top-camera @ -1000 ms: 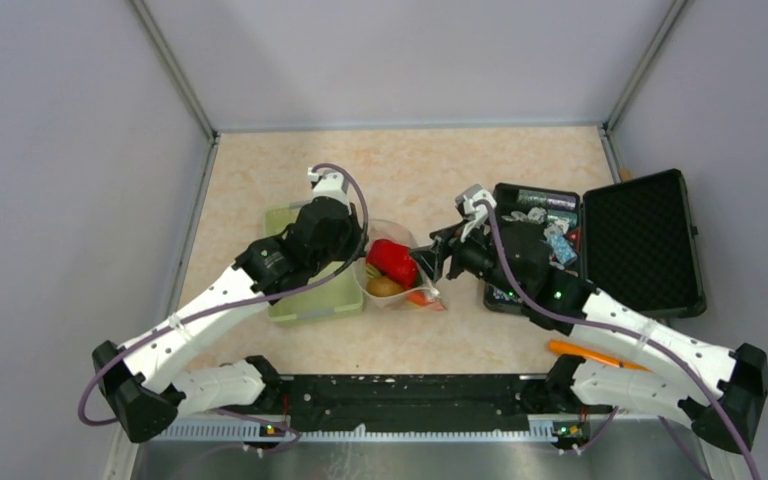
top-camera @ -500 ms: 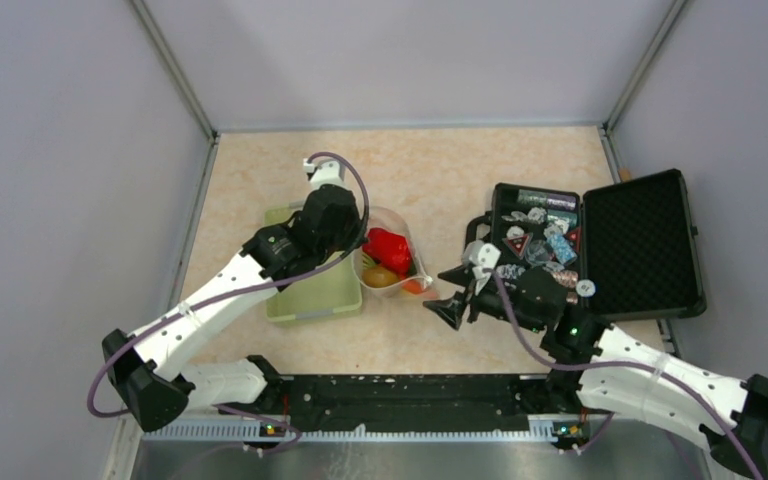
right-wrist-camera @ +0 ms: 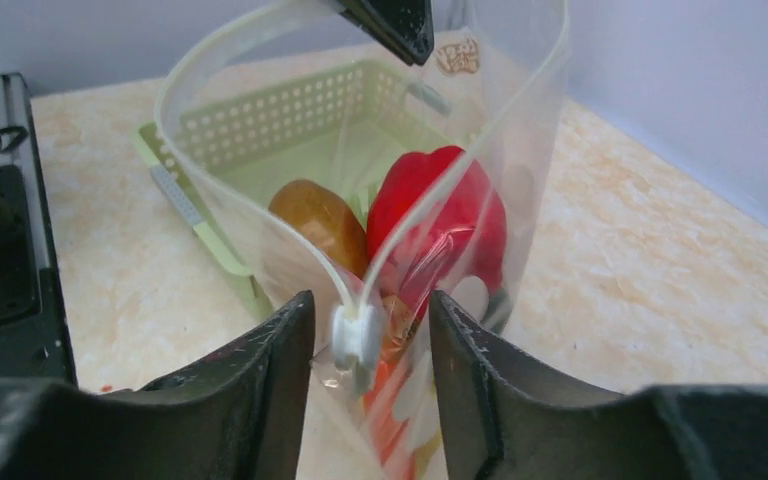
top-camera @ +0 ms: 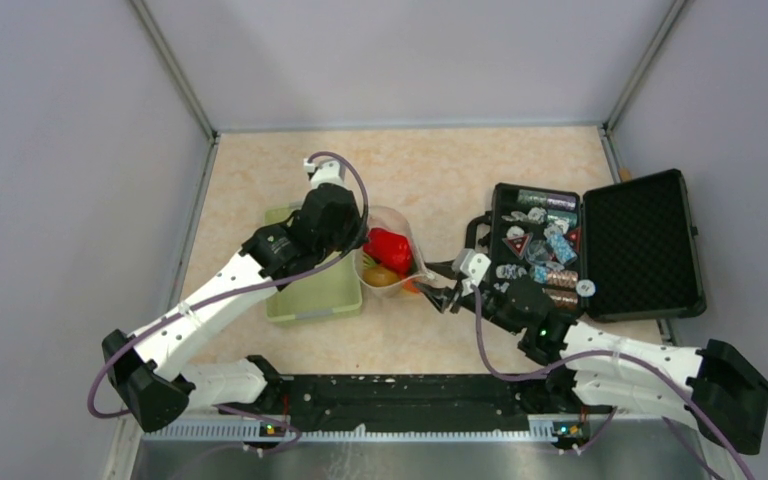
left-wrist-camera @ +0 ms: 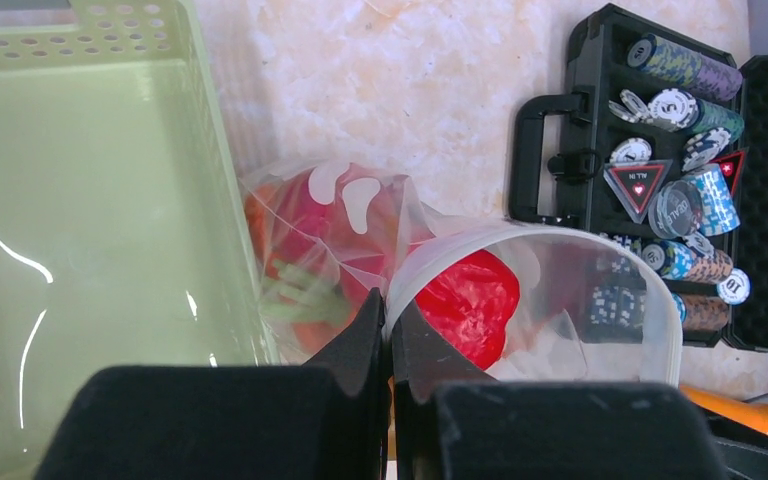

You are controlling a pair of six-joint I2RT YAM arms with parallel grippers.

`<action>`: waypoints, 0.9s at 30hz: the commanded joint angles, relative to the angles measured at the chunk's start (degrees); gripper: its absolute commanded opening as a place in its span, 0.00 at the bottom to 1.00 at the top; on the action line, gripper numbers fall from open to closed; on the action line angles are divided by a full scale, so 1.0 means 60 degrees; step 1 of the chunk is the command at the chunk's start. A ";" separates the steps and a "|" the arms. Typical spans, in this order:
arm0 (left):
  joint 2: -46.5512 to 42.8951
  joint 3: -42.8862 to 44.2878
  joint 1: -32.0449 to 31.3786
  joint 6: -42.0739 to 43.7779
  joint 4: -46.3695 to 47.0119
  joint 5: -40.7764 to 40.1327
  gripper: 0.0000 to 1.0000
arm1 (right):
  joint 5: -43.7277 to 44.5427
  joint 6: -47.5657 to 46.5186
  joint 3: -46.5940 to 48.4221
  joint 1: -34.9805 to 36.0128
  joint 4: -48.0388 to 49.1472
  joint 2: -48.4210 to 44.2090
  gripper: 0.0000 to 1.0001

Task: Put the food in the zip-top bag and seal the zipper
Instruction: Adjust the zipper food storage bag at the center of the board.

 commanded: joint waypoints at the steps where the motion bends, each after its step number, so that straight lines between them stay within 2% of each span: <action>1: -0.0195 0.0110 0.0051 -0.0124 0.0491 0.0207 0.00 | 0.0077 0.0075 -0.0125 0.0139 0.2685 0.0627 0.36; 5: -0.0304 0.0112 0.0077 -0.0098 0.0384 0.0072 0.00 | 0.0219 -0.0158 -0.0246 0.0137 0.2431 0.0442 0.09; 7: -0.0376 0.0060 0.0101 -0.0122 0.0363 0.0036 0.00 | 0.0355 -0.0191 -0.0440 0.0141 0.2337 0.0077 0.08; 8: -0.0413 0.0033 0.0122 -0.0137 0.0367 0.0018 0.00 | 0.0358 -0.0216 -0.0568 0.0148 0.2291 -0.0152 0.10; 13: -0.0506 0.0018 0.0219 -0.0144 0.0486 0.0136 0.00 | 0.0565 -0.0209 -0.0666 0.0150 0.1477 -0.0811 0.45; 14: -0.0506 0.0024 0.0226 -0.0158 0.0509 0.0177 0.00 | 0.0586 -0.0173 -0.0642 0.0138 0.1402 -0.0788 0.47; 22: -0.0463 0.0035 0.0240 -0.0208 0.0594 0.0396 0.00 | 0.0706 0.0135 -0.0637 0.0150 0.2261 0.0126 0.45; 27: -0.0489 0.0027 0.0256 -0.0228 0.0570 0.0385 0.00 | 0.0902 0.0306 -0.0974 0.0150 0.3568 0.0497 0.30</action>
